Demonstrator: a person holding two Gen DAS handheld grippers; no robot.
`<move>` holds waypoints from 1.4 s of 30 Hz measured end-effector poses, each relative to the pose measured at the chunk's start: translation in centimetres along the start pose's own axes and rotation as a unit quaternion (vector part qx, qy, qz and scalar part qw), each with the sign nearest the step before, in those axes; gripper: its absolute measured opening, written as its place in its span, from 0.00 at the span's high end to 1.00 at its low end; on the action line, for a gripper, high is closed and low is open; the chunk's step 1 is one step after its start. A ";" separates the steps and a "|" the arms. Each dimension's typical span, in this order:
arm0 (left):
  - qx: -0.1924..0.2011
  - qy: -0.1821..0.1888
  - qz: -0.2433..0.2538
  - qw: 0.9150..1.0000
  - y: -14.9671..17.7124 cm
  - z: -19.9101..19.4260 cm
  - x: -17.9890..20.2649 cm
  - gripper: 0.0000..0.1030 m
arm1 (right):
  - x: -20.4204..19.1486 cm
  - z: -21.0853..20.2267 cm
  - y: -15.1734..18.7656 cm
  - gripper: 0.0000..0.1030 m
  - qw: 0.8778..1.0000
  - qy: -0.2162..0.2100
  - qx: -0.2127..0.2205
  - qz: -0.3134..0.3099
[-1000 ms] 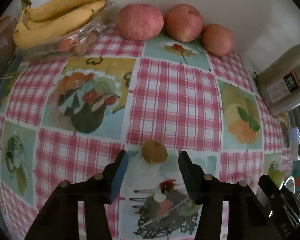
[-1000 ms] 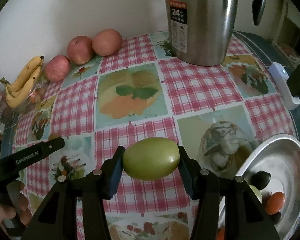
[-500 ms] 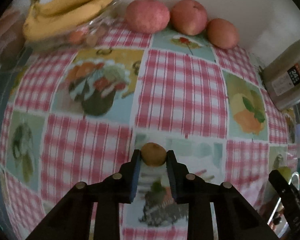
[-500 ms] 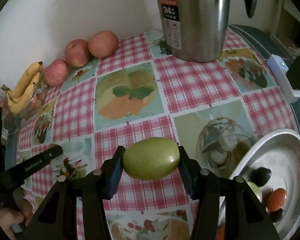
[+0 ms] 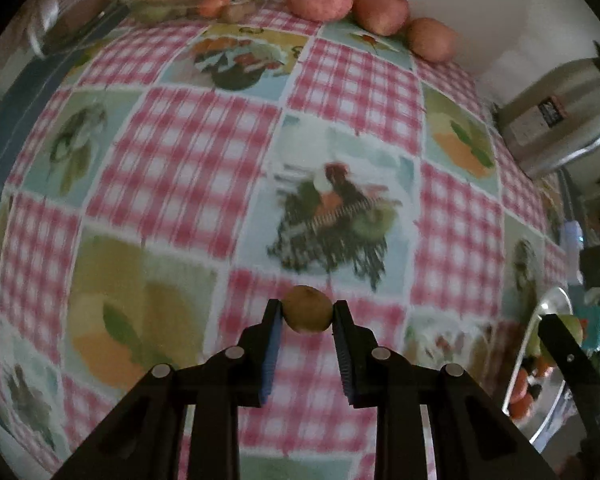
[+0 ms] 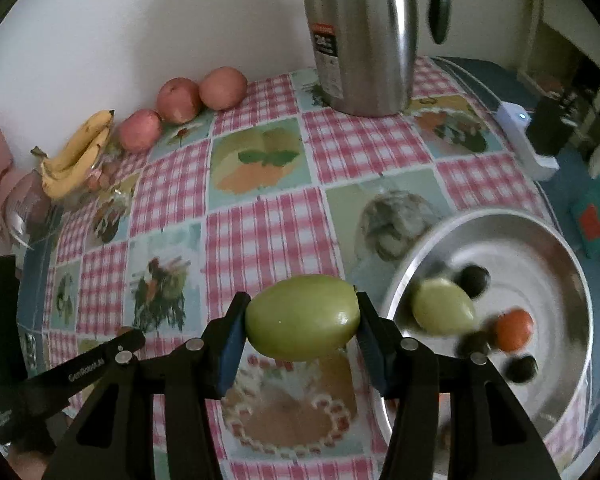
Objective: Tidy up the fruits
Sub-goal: 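Carry the green pear and brown kiwi over the steel plate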
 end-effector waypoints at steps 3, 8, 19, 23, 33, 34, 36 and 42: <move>0.006 0.012 -0.002 1.000 2.2 -1.3 0.6 0.73 | 0.3 -1.4 1.3 0.48 1.000 -0.002 0.006 0.003; 0.021 0.032 -0.003 0.999 4.6 -3.7 1.6 0.73 | 0.8 -3.0 3.5 0.48 1.000 0.002 0.009 0.005; 0.044 0.083 -0.008 0.996 5.5 -5.7 4.2 0.73 | 2.6 -4.3 6.8 0.48 1.000 0.021 -0.003 0.018; 0.045 0.105 0.000 0.993 5.7 -6.0 5.5 0.73 | 4.0 -4.4 6.7 0.48 0.999 0.031 -0.006 0.032; 0.052 0.134 0.089 0.986 7.7 -6.9 11.9 0.73 | 8.5 -6.3 6.3 0.48 0.994 0.064 0.012 0.085; 0.049 0.141 0.099 0.984 8.0 -7.0 12.5 0.73 | 9.2 -6.5 6.4 0.48 0.993 0.069 0.013 0.096; 0.049 0.148 0.118 0.981 8.6 -7.1 13.8 0.73 | 10.4 -6.9 6.6 0.48 0.990 0.079 0.014 0.116; 0.041 0.174 0.158 0.971 9.9 -6.9 16.6 0.73 | 13.1 -7.0 7.7 0.48 0.983 0.098 0.000 0.157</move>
Point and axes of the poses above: each gripper's, at about its wrist camera, not at the fingertips, and z roughly the way its jaws point, x to its right, y to its underside, the point moved 4 cm from there along z, roughly the way its jaws point, and after that the axes turned 14 degrees about -y, right-handed, at the moved point
